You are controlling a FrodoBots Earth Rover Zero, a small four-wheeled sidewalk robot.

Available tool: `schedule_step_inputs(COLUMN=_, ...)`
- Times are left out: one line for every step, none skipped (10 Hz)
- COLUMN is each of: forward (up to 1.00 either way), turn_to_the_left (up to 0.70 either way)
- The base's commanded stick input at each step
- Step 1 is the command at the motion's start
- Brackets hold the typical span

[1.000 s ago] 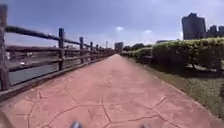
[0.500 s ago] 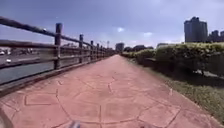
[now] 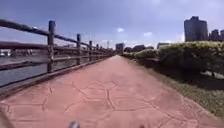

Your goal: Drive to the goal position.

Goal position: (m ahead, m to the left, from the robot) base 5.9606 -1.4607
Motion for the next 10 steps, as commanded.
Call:
schedule_step_inputs(forward=0.70, turn_to_the_left=0.00)
schedule_step_inputs(forward=0.70, turn_to_the_left=0.00)
schedule_step_inputs(forward=0.70, turn_to_the_left=0.00)
schedule_step_inputs(forward=0.70, turn_to_the_left=0.00)
schedule_step_inputs(forward=0.70, turn_to_the_left=0.00)
schedule_step_inputs(forward=0.70, turn_to_the_left=0.00)
schedule_step_inputs(forward=0.70, turn_to_the_left=0.00)
schedule_step_inputs(forward=0.70, turn_to_the_left=0.00)
schedule_step_inputs(forward=0.70, turn_to_the_left=-0.21)
schedule_step_inputs(forward=0.70, turn_to_the_left=-0.35)
